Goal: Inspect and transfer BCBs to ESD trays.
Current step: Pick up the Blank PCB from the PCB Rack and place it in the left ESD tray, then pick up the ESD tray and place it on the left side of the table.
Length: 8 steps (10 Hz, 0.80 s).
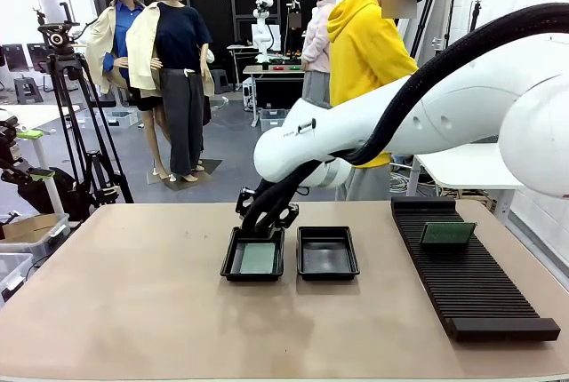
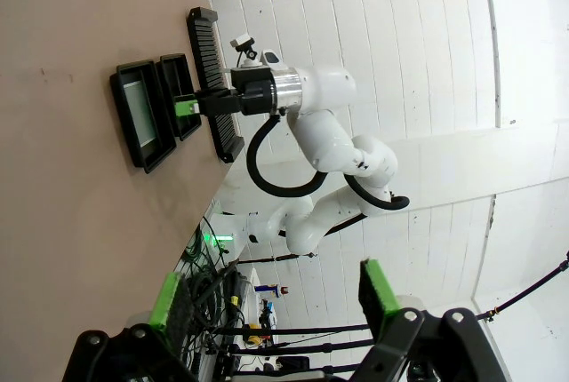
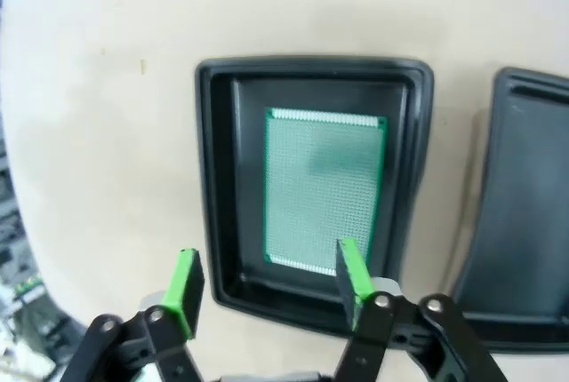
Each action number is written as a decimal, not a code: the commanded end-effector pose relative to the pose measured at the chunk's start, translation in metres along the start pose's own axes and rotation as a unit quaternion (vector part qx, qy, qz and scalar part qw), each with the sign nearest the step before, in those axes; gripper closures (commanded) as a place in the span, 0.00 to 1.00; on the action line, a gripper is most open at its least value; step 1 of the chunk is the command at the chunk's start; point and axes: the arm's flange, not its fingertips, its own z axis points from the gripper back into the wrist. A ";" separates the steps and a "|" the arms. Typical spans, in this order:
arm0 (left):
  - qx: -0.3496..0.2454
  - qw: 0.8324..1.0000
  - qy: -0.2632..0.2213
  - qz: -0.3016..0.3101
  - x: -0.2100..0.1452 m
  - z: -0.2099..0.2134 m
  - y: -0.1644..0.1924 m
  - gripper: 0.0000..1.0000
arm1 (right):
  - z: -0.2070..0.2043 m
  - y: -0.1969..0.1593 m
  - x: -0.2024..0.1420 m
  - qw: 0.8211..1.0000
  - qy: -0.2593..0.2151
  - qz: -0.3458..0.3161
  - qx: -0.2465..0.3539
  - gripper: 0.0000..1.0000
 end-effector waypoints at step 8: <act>0.000 1.000 -0.004 0.001 0.000 0.001 -0.002 0.00 | 0.053 0.019 -0.007 0.988 0.075 0.086 -0.101 0.00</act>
